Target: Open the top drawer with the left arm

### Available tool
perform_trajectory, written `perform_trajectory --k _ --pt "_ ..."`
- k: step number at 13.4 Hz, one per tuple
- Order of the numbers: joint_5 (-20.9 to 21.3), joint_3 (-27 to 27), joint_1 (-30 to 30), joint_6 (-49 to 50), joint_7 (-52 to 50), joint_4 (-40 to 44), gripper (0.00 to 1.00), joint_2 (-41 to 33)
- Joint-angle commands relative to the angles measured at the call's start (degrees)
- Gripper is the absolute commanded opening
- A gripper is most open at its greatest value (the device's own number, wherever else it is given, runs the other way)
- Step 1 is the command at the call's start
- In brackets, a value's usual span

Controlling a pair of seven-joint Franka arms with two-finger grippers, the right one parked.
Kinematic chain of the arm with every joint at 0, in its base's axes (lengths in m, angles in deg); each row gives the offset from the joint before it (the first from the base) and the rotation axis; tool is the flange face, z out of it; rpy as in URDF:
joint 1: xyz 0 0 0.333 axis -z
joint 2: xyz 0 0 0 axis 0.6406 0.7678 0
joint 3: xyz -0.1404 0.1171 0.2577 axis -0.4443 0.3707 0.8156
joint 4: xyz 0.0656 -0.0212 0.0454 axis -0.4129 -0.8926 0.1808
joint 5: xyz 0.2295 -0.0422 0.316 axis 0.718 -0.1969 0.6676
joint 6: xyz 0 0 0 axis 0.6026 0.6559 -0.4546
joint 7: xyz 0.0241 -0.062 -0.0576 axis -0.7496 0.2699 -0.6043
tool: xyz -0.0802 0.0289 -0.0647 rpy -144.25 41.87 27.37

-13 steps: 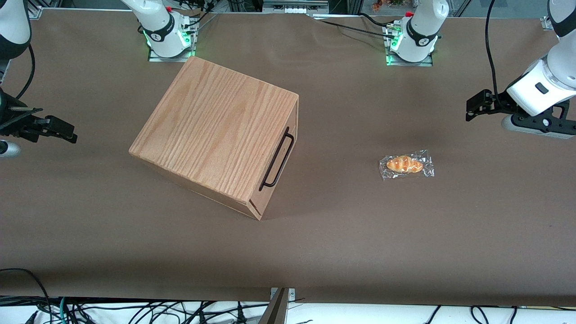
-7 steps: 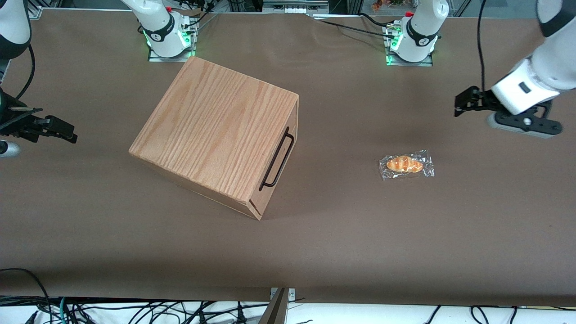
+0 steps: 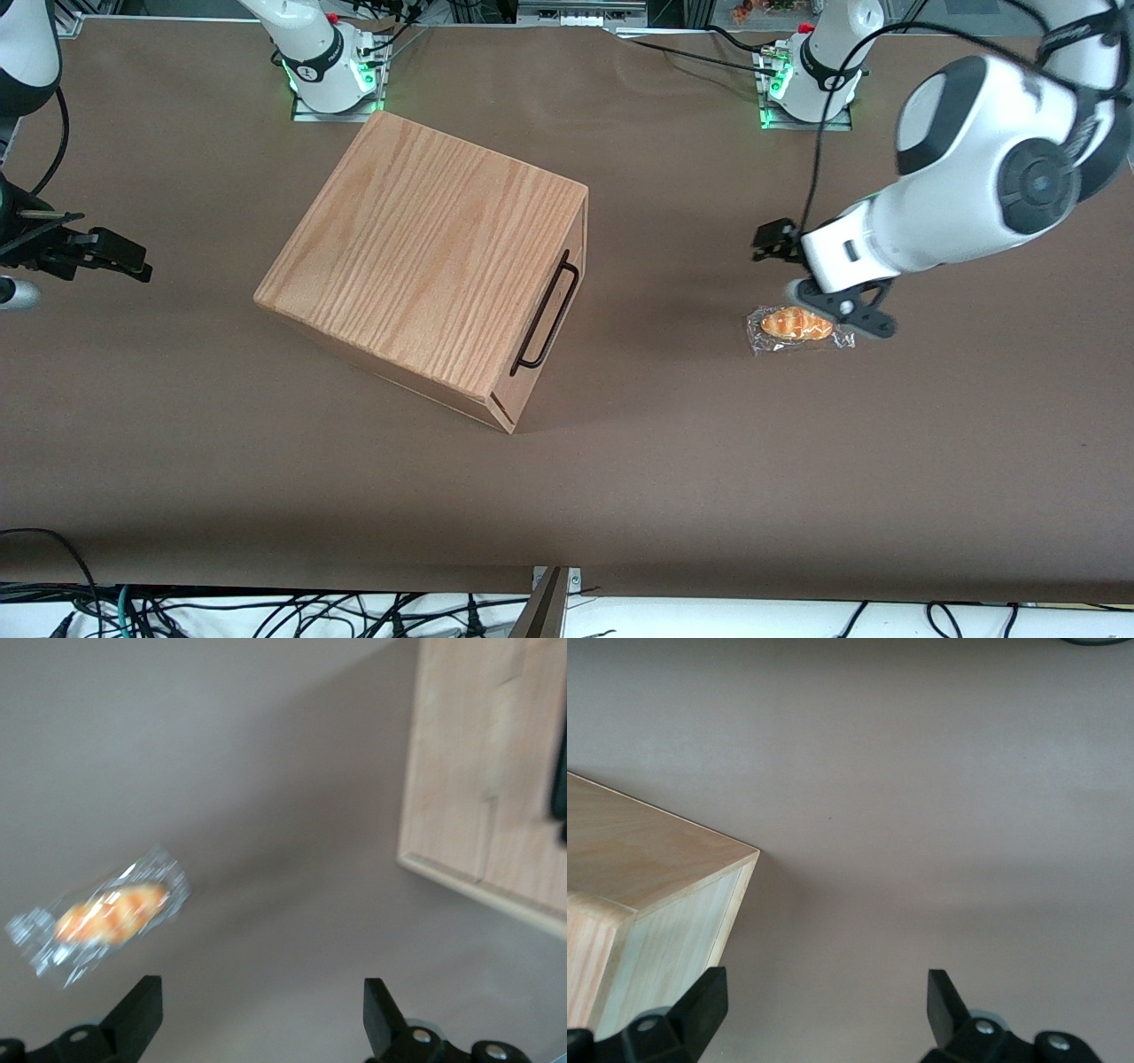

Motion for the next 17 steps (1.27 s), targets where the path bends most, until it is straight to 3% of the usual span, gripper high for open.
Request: perform_trajectory --k 1,6,17 --pt "-6.25 0.64 3.82 -4.31 -0.58 5.23 1.0 4.22" --pt "-13.22 0.64 11.39 -21.1 -0.58 5.23 1.0 8.52" --pt "-12.44 0.81 17.55 -35.01 -0.05 4.88 1.0 16.09"
